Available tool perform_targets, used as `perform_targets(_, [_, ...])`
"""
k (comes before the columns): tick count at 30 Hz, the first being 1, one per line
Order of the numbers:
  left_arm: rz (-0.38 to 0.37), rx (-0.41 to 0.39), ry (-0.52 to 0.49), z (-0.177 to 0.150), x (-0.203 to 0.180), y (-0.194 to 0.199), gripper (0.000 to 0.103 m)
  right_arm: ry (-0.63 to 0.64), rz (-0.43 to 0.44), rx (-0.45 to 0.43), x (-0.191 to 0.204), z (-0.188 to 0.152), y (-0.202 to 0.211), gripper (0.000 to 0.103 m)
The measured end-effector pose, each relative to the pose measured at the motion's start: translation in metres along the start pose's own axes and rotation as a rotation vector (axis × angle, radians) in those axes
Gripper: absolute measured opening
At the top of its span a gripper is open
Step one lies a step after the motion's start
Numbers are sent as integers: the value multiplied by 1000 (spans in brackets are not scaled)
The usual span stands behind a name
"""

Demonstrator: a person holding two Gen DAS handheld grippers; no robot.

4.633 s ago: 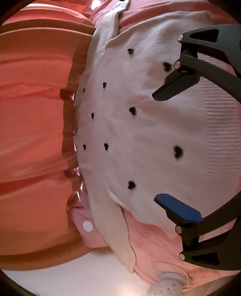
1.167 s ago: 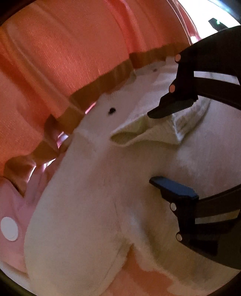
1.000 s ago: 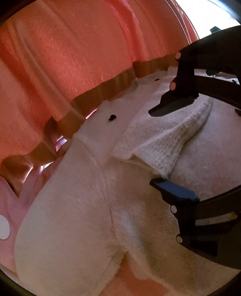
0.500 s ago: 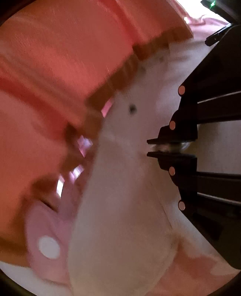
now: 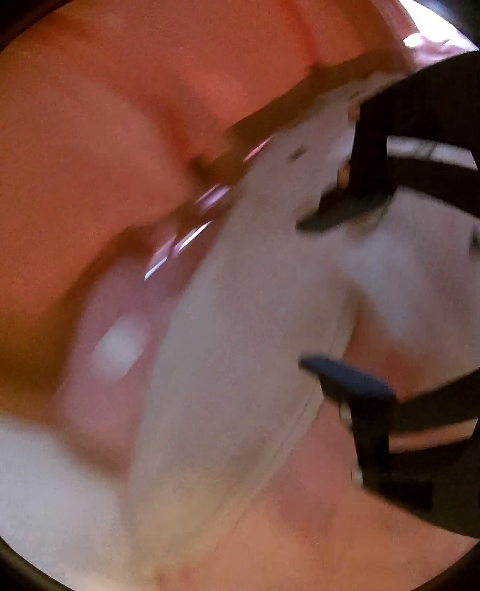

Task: Fold small clothes

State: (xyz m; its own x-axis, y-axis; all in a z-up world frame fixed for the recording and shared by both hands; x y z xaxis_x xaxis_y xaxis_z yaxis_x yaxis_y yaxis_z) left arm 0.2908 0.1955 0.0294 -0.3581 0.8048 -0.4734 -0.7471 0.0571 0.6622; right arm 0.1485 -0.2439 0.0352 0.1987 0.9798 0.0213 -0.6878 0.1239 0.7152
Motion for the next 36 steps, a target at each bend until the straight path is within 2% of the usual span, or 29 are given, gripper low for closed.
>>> perform_targets(1, [41, -36, 7, 11, 16, 6, 87, 31, 10, 4, 14, -3, 5, 58])
perform_targets(2, [91, -73, 15, 25, 38, 12, 88, 75, 33, 8, 32, -5, 10, 59])
perform_targets(3, [181, -101, 26, 45, 72, 13, 88, 109, 58, 7, 50, -4, 12, 59])
perform_targets(5, [266, -110, 53, 64, 108, 11, 88, 202, 107, -3, 89, -3, 15, 60])
perform_targets(7, [353, -101, 86, 83, 145, 1, 88, 313, 145, -15, 129, -9, 17, 65])
perform_targets(10, [417, -66, 146, 100, 181, -22, 87, 414, 158, -20, 162, -18, 17, 67])
perform_targets(12, [417, -21, 158, 104, 190, -39, 82, 450, 156, -17, 173, -24, 16, 67])
perform_targets(13, [423, -5, 159, 105, 194, -47, 73, 458, 158, -11, 175, -26, 15, 67])
perform_targets(14, [450, -22, 132, 106, 192, -52, 66, 459, 155, -6, 174, -27, 12, 68])
perform_targets(15, [438, -35, 103, 108, 187, -54, 32, 455, 152, -1, 173, -27, 11, 69])
perform_targets(16, [403, -24, 70, 110, 179, -58, 13, 446, 149, 5, 170, -25, 9, 69])
perform_targets(17, [377, -5, 46, 112, 171, -59, 6, 431, 148, 11, 168, -22, 6, 69])
perform_targets(18, [362, -30, 30, 114, 155, -52, 6, 408, 154, 13, 162, -19, 6, 69])
perform_targets(19, [320, -58, 12, 115, 140, -43, 6, 387, 157, 13, 157, -15, 5, 69])
perform_targets(21, [214, -115, -86, 111, 84, -17, 5, 351, 135, 2, 146, -5, 4, 69])
perform_targets(23, [84, -147, -172, 95, 26, 11, 5, 320, 100, -20, 130, 6, 6, 69])
perform_targets(24, [-12, -149, -219, 77, -13, 29, 5, 305, 84, -28, 123, 11, 7, 69])
perform_targets(25, [-98, -132, -270, 56, -49, 41, 5, 279, 58, -42, 108, 19, 10, 69])
perform_targets(26, [-148, -114, -301, 36, -74, 49, 5, 260, 38, -51, 97, 23, 11, 70])
perform_targets(28, [-272, -23, -383, -26, -141, 53, 6, 219, -7, -69, 71, 31, 13, 73])
perform_targets(29, [-300, 19, -407, -46, -158, 47, 6, 187, -31, -77, 53, 35, 13, 76])
perform_targets(30, [-320, 84, -448, -90, -180, 37, 7, 158, -40, -73, 39, 36, 11, 78])
perform_targets(32, [-313, 159, -502, -139, -194, 21, 10, 83, -30, -44, 11, 35, 2, 78])
perform_targets(34, [-254, 237, -574, -187, -197, -3, 11, 29, -7, -11, -6, 31, -9, 78])
perform_targets(36, [-207, 232, -641, -206, -192, -14, 16, 3, 12, 24, -14, 27, -20, 78])
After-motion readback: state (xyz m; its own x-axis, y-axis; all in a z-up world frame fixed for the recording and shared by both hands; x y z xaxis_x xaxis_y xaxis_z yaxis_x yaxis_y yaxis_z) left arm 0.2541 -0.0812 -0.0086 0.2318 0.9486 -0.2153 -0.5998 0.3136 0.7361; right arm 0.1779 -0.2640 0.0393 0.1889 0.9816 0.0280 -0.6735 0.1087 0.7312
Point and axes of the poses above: each gripper's, at about its wrist camera, not at the fingertips, and y roughly against the way its jaws point, x to its left, z to its top, the point moved 3 cm from there along -y, roughly the way its jaws point, and after that the axes turned 9 degrees about y, right-handed, at the moved point
